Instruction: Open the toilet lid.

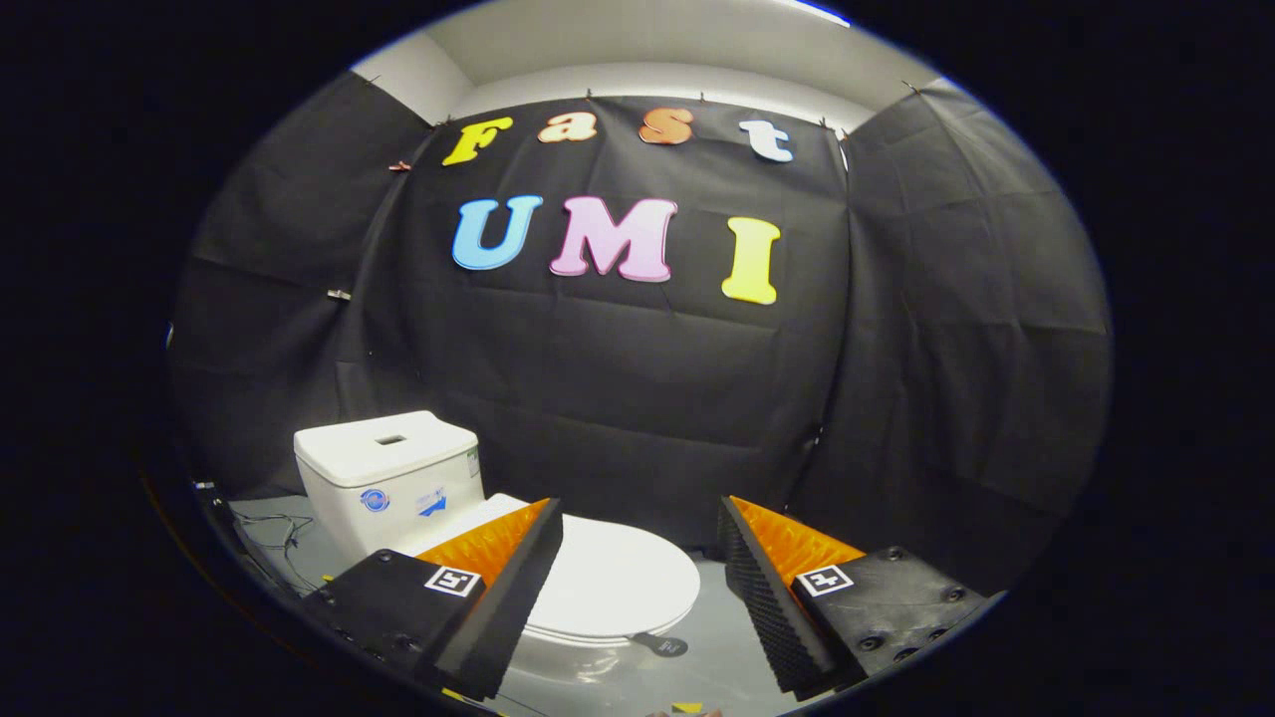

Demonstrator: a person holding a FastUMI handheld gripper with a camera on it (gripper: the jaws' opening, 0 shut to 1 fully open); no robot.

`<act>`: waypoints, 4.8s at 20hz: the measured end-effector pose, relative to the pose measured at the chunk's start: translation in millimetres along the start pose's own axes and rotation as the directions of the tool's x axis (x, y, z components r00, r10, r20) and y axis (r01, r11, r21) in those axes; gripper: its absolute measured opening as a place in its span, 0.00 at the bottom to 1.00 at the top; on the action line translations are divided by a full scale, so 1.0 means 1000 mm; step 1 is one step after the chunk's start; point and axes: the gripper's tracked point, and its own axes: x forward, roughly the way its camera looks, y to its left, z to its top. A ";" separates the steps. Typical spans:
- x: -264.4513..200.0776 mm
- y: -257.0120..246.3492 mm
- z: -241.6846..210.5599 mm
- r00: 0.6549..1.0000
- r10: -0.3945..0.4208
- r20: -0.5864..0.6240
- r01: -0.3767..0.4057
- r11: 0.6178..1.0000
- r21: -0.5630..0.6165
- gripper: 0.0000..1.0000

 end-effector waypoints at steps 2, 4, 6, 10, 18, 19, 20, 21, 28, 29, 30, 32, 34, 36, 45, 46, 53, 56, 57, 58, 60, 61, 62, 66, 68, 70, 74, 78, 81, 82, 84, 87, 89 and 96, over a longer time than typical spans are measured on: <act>0.003 -0.007 -0.018 0.999 0.013 -0.044 -0.011 0.999 0.045 0.99; 0.011 -0.017 -0.038 0.996 0.028 -0.090 -0.020 0.996 0.090 0.99; 0.019 -0.029 -0.050 0.991 0.026 -0.128 -0.005 0.987 0.163 0.99; 0.041 -0.044 -0.088 0.972 0.062 -0.229 0.016 0.946 0.324 0.99; 0.080 -0.078 -0.201 0.882 0.161 -0.443 0.180 0.754 0.632 1.00; 0.078 -0.085 -0.215 0.874 0.170 -0.456 0.208 0.717 0.665 1.00; 0.078 -0.089 -0.229 0.865 0.178 -0.470 0.234 0.686 0.689 1.00; 0.079 -0.092 -0.242 0.857 0.182 -0.483 0.261 0.653 0.711 1.00; 0.086 -0.090 -0.305 0.791 0.259 -0.554 0.393 0.479 0.785 0.99; 0.089 -0.086 -0.309 0.782 0.278 -0.558 0.400 0.463 0.791 0.99; 0.090 -0.083 -0.311 0.779 0.296 -0.553 0.402 0.440 0.803 0.98; 0.096 -0.074 -0.306 0.786 0.332 -0.522 0.394 0.382 0.836 0.97; 0.102 -0.069 -0.308 0.785 0.351 -0.510 0.392 0.355 0.849 0.85; 0.105 -0.063 -0.307 0.782 0.367 -0.505 0.392 0.340 0.855 0.58; 0.102 -0.059 -0.275 0.806 0.363 -0.467 0.326 0.388 0.862 0.11; 0.103 -0.057 -0.268 0.811 0.357 -0.463 0.314 0.403 0.860 0.11; 0.100 -0.053 -0.220 0.833 0.308 -0.460 0.282 0.479 0.832 0.11; 0.099 -0.043 -0.193 0.838 0.289 -0.463 0.277 0.506 0.817 0.11; 0.100 -0.039 -0.184 0.838 0.281 -0.468 0.271 0.529 0.804 0.11; 0.097 -0.037 -0.171 0.841 0.273 -0.468 0.263 0.550 0.793 0.11; 0.098 -0.030 -0.145 0.847 0.264 -0.462 0.243 0.580 0.777 0.11; 0.097 -0.026 -0.133 0.851 0.260 -0.457 0.232 0.595 0.770 0.11; 0.096 -0.021 -0.119 0.854 0.255 -0.453 0.221 0.610 0.761 0.11; 0.096 0.006 -0.070 0.860 0.216 -0.462 0.206 0.681 0.702 0.11; 0.098 0.021 -0.046 0.861 0.188 -0.472 0.205 0.721 0.662 0.11; 0.095 0.035 -0.026 0.864 0.149 -0.480 0.204 0.770 0.605 0.11; 0.095 0.067 0.006 0.873 0.069 -0.483 0.205 0.846 0.491 0.12; 0.095 0.098 0.036 0.873 0.050 -0.485 0.205 0.864 0.459 0.12; 0.099 0.124 0.055 0.878 0.040 -0.477 0.190 0.886 0.423 0.11; 0.100 0.131 0.062 0.881 0.036 -0.473 0.185 0.892 0.413 0.12; 0.100 0.148 0.072 0.883 0.026 -0.469 0.182 0.902 0.392 0.12; 0.103 0.176 0.087 0.888 0.032 -0.458 0.156 0.918 0.366 0.12; 0.102 0.196 0.096 0.892 0.049 -0.450 0.132 0.923 0.362 0.12; 0.104 0.262 0.116 0.896 0.038 -0.441 0.088 0.961 0.262 0.14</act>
